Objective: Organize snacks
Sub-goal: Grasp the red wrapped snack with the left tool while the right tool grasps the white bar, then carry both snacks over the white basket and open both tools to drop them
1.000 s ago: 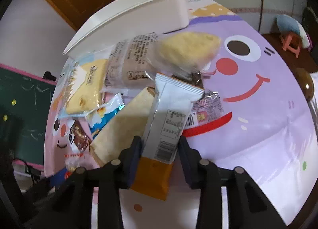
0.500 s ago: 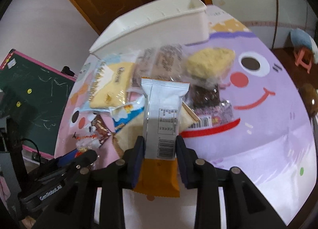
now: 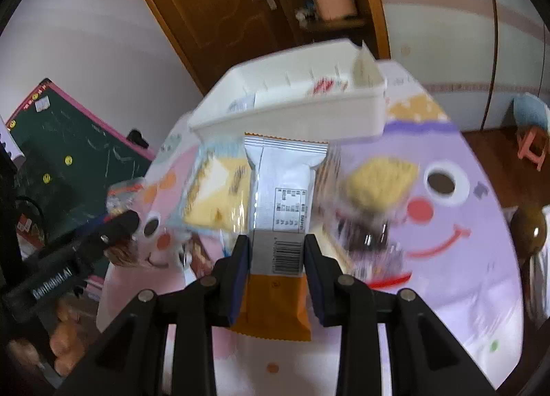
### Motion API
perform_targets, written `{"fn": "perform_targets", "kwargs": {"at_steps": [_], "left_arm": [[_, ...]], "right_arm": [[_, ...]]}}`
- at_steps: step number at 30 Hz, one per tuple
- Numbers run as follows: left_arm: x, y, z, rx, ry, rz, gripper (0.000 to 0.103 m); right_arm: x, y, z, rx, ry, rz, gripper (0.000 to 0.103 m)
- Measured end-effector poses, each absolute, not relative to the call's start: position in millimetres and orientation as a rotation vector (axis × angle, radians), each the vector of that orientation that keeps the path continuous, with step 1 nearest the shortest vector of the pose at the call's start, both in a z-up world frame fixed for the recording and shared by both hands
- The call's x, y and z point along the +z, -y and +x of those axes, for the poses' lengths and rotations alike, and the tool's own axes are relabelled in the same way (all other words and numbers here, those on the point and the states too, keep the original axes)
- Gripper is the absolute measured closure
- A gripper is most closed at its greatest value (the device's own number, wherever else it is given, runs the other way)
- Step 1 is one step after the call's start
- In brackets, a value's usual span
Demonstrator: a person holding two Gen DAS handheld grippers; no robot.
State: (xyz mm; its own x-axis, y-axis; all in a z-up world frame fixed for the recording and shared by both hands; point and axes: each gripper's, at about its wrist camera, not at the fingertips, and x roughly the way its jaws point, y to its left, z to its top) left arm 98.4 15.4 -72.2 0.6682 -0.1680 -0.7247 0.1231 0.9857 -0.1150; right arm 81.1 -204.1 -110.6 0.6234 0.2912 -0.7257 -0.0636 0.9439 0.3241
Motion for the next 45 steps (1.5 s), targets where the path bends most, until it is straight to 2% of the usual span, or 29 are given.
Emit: {"fn": "perform_targets", "kwargs": {"at_steps": [13,21,26,34,40,41,43,44,45], "left_arm": [[51,-7,188,-0.193,-0.617,-0.067,0.052],[91,28,245,-0.173,-0.534,0.021,0.051],[70,51,295,-0.151,-0.582,0.091,0.051],[1,50,362,-0.155,-0.761,0.026,0.052],[-36,44,381,-0.154,-0.813,-0.011,0.052],[-40,44,383,-0.157,-0.818,-0.011,0.051],[-49,46,388,-0.17,-0.843,-0.018,0.048],[-56,47,392,-0.175,-0.866,-0.029,0.039],[-59,46,394,-0.174,-0.881,-0.036,0.023]], "right_arm": [[-1,240,158,0.168,-0.613,0.259,0.071],[54,247,208,0.096,-0.501,0.189,0.071],[52,242,251,0.078,-0.545,0.139,0.07],[-5,240,299,0.072,-0.707,0.126,0.07],[-38,239,319,0.076,-0.778,0.123,0.07],[-43,238,322,0.085,-0.792,0.12,0.067],[-52,236,329,0.089,-0.822,0.114,0.064],[-58,236,332,0.087,-0.843,0.111,0.058],[-61,234,333,0.083,-0.852,0.106,0.051]]}}
